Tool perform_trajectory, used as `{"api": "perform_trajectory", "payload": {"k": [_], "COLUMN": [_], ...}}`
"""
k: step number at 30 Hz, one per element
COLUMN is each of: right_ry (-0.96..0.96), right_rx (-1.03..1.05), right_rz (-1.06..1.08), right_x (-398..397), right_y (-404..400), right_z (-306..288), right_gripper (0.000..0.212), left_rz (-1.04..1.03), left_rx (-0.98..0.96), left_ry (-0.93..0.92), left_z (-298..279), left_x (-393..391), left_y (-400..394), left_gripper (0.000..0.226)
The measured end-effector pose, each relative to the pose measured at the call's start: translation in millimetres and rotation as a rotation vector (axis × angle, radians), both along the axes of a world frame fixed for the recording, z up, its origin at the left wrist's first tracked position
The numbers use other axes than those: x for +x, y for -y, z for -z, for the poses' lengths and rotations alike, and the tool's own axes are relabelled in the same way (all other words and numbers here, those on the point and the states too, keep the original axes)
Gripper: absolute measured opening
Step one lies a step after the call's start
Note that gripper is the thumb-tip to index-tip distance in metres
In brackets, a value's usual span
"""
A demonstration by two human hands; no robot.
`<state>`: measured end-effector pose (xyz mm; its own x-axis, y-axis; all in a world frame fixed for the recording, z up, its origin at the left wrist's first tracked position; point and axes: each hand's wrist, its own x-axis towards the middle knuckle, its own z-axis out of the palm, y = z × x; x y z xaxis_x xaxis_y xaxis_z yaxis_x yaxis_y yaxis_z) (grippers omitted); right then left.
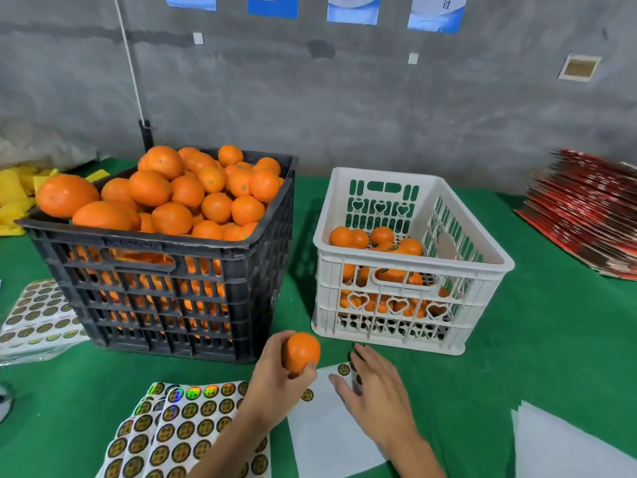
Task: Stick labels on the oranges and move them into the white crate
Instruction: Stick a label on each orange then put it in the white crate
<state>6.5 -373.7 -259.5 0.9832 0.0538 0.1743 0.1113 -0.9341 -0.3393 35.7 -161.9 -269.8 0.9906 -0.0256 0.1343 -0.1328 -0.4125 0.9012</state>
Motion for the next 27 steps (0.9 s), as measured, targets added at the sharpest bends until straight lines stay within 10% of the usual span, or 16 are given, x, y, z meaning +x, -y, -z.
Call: {"api": "perform_trajectory", "payload": {"k": [17, 27], "right_ry": [0.116, 0.098], "right_rx": [-0.069, -0.089], "right_rz": [-0.006, -0.053], "right_x": [-2.8, -6.4], "right_y": [-7.3, -5.9], "right_z": [-2.4, -6.0], "right_gripper": [0.038, 0.05], "left_rz": [0.069, 0.093], "left_rx": [0.094, 0.126], "left_ry": [0.088, 0.126], "left_z": [-9.3, -4.6], "left_x": [-10.3, -9.7], "left_y": [0.9, 0.7], "left_gripper": [0.064, 0.068]}}
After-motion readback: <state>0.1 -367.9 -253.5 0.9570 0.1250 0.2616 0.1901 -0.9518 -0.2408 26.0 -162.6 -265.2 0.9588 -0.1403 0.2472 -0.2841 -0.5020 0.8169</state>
